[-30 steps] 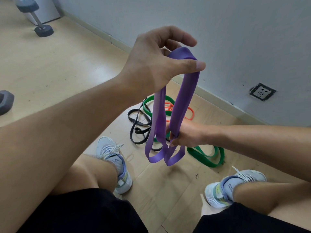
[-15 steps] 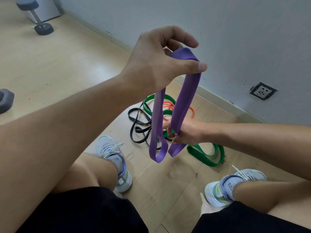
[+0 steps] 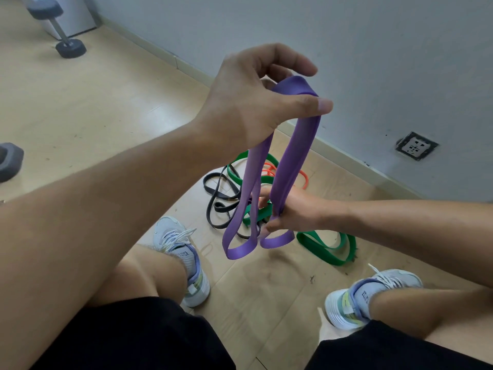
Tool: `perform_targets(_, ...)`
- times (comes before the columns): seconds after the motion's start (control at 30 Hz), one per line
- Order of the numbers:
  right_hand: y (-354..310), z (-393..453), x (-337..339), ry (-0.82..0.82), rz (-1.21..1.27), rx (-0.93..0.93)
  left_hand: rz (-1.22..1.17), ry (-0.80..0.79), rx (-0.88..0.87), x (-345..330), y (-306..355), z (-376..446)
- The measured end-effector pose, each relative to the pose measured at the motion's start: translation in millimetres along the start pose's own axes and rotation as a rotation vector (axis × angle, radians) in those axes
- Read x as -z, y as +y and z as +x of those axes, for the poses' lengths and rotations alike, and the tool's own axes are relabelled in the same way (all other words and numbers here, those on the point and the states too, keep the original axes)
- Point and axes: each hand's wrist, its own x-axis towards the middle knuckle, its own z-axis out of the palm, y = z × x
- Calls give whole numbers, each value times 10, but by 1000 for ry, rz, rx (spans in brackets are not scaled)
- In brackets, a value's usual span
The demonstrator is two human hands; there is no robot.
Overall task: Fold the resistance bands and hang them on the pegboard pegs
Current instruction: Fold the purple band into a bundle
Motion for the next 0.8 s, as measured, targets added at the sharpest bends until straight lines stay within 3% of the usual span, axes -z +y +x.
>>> perform_targets(0.23,-109,-22,-17,86,235,-79,-169,56,5,19,4,28)
perform_targets(0.5,-178,-40,58,82,328,-125,-570,211,109,321,-105,211)
perform_targets(0.7,-157,-42,180,186,341,-171,-609,316,197,703,-370,332)
perform_targets(0.8,-88,-65,364,204,328,-194,-511,341,295,946,-587,357)
